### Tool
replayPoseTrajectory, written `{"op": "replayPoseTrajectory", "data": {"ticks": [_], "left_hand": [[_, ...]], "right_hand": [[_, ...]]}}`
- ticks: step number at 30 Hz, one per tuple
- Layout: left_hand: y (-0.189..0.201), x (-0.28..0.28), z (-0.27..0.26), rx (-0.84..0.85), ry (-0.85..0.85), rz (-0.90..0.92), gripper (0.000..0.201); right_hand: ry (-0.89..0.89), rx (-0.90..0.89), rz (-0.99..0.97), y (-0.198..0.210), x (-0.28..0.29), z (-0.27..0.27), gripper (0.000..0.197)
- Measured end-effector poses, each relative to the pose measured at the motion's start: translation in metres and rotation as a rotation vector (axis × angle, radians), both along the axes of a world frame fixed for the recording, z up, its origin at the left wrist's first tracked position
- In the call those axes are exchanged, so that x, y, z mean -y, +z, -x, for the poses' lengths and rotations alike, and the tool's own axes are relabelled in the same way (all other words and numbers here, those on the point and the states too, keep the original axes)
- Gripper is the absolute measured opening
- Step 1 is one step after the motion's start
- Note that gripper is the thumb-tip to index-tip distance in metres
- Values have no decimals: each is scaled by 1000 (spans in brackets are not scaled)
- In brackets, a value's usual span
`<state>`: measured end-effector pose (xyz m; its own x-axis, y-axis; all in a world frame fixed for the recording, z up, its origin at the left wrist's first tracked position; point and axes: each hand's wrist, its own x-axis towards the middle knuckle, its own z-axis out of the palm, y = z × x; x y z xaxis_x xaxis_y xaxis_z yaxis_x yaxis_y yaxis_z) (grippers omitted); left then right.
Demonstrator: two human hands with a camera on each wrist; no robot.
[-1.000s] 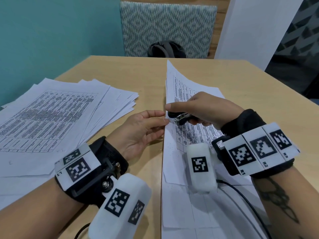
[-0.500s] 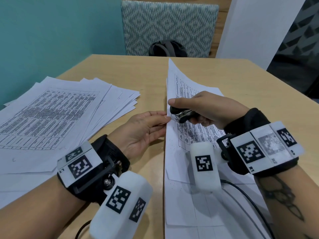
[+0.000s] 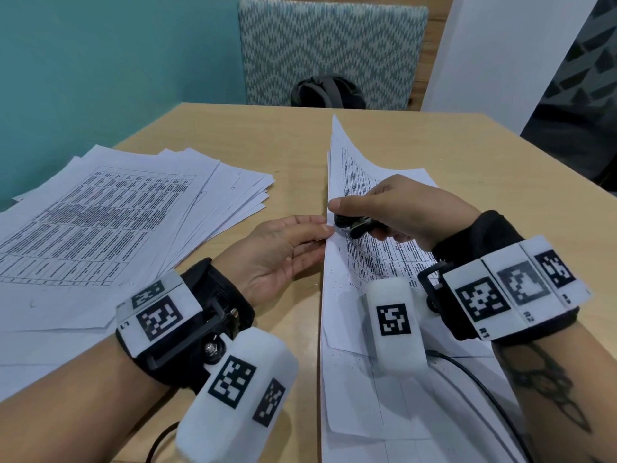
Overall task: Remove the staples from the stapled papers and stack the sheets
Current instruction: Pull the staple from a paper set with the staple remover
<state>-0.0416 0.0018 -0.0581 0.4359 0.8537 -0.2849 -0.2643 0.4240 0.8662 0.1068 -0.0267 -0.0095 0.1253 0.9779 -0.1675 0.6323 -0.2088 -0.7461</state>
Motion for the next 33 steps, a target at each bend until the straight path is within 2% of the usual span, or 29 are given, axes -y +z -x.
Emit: {"op": "replayPoseTrajectory", "data": {"ticks": [2,9,15,25,27,33], "left_hand": [[0,0,0,-10,2,-5,23],[2,1,0,-35,17,-15,14],[4,1,-1,-2,22,-6,25],[4,1,0,-7,9,-13,17],[4,1,0,-22,7,-18,14],[4,1,0,-32,5,-24,16]], "right_hand": [[5,4,-10,1,1,0,35],[12,-4,-34,1,1,0,34],[21,-86,-8,2,1,-1,38],[29,-19,-25,1,-1,-2,40],[33,-7,-14,1,-1,-1,33],[11,-46,-3,-1,-3,-1,32]]}}
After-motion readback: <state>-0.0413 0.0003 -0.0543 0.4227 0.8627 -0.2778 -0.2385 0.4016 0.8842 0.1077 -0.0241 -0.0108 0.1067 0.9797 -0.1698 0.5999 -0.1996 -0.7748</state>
